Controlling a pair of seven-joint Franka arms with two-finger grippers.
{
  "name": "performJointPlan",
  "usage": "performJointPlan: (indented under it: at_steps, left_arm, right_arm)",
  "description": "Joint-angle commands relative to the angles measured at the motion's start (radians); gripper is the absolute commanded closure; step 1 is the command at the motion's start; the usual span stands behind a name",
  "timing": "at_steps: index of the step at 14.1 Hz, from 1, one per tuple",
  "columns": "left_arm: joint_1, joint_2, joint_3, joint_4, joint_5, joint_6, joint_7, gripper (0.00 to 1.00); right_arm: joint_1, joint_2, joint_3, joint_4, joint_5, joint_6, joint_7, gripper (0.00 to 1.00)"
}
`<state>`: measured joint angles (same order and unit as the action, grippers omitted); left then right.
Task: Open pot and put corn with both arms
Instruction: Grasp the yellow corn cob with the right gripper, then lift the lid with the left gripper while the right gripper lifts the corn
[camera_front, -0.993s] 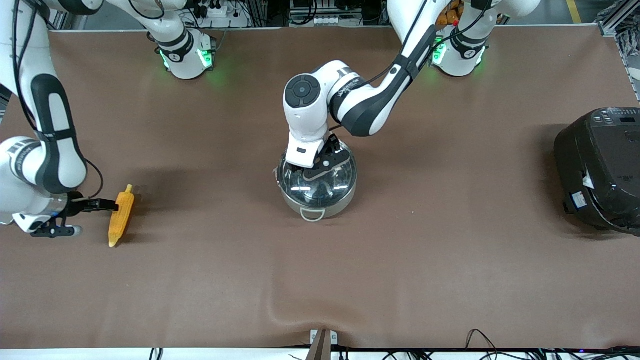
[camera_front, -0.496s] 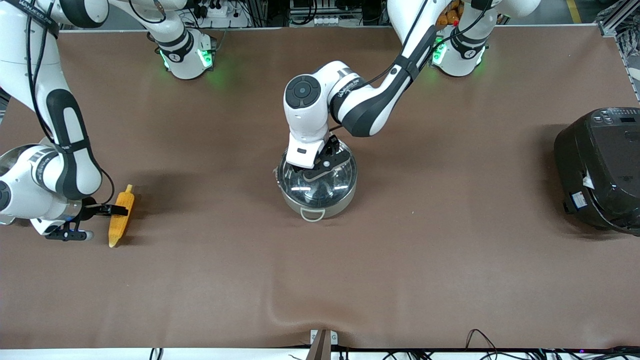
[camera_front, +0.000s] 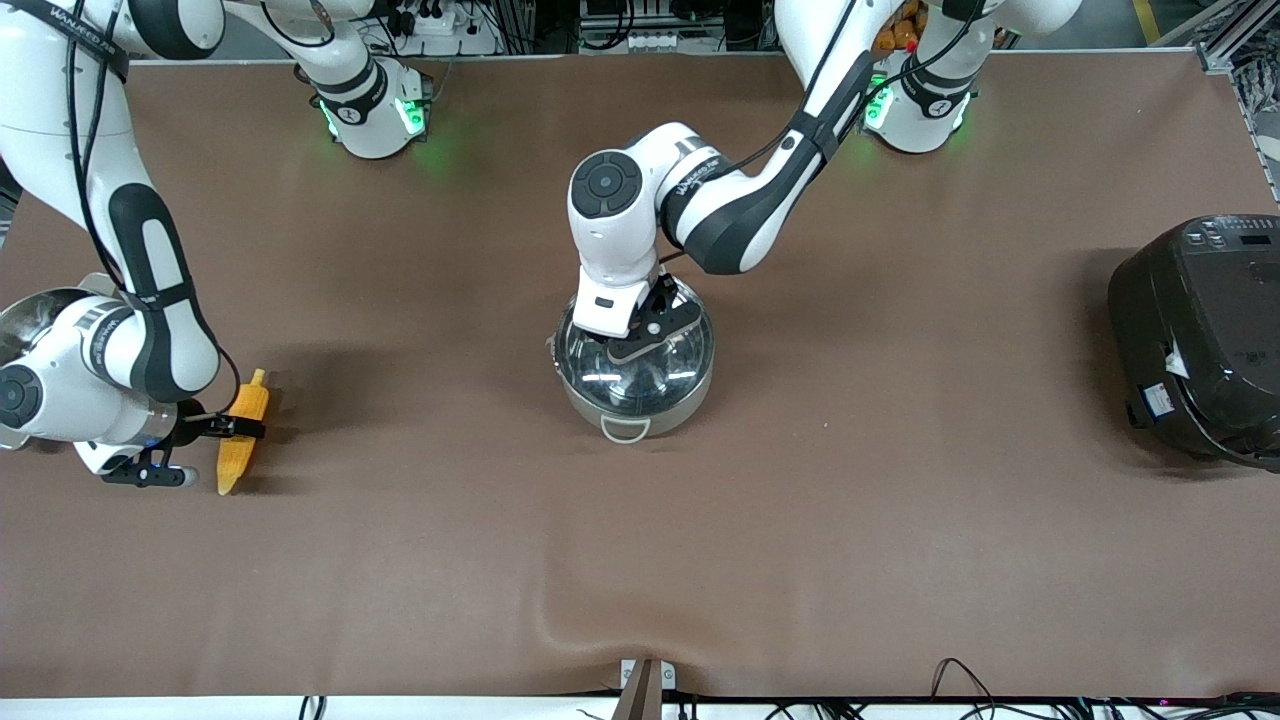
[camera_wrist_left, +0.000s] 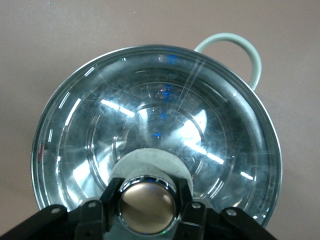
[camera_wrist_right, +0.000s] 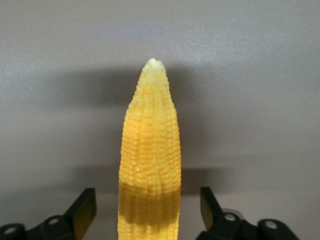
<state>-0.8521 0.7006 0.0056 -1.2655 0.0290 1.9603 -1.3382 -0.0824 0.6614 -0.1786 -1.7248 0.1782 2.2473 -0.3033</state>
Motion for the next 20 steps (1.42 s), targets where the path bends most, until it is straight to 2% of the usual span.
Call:
performJointPlan:
  at_steps: [1, 4, 8, 9, 13, 15, 17, 20]
  left_arm:
    - [-0.002, -0.019, 0.007, 0.008, -0.014, -0.011, -0.018, 1.00]
    - [0.004, -0.073, 0.005, 0.008, -0.017, -0.053, -0.018, 1.00]
    - [0.016, -0.231, 0.013, -0.018, -0.014, -0.259, 0.013, 1.00]
    - [0.051, -0.268, 0.013, -0.026, -0.006, -0.308, 0.058, 1.00]
    - [0.226, -0.358, 0.010, -0.060, -0.006, -0.385, 0.284, 1.00]
    - [0.333, -0.404, 0.010, -0.153, -0.001, -0.376, 0.464, 1.00]
    - [0.436, -0.414, 0.008, -0.237, -0.001, -0.324, 0.611, 1.00]
    - [0.550, -0.426, 0.010, -0.421, 0.017, -0.143, 0.746, 1.00]
  right_arm:
    - [-0.011, 0.004, -0.001, -0.004, 0.017, 0.009, -0.077, 1.00]
    - [-0.010, 0.003, -0.001, -0.004, 0.017, 0.008, -0.073, 1.00]
    - [0.003, -0.015, -0.001, 0.005, 0.017, -0.012, -0.071, 1.00]
    - [0.006, -0.034, -0.001, 0.016, 0.017, -0.037, -0.069, 1.00]
    - [0.059, -0.077, 0.002, 0.146, 0.021, -0.286, -0.002, 1.00]
    - [0.125, -0.089, 0.002, 0.207, 0.026, -0.403, 0.032, 1.00]
    - [0.214, -0.112, 0.002, 0.237, 0.032, -0.440, 0.048, 1.00]
    - [0.359, -0.114, 0.002, 0.284, 0.166, -0.448, 0.273, 1.00]
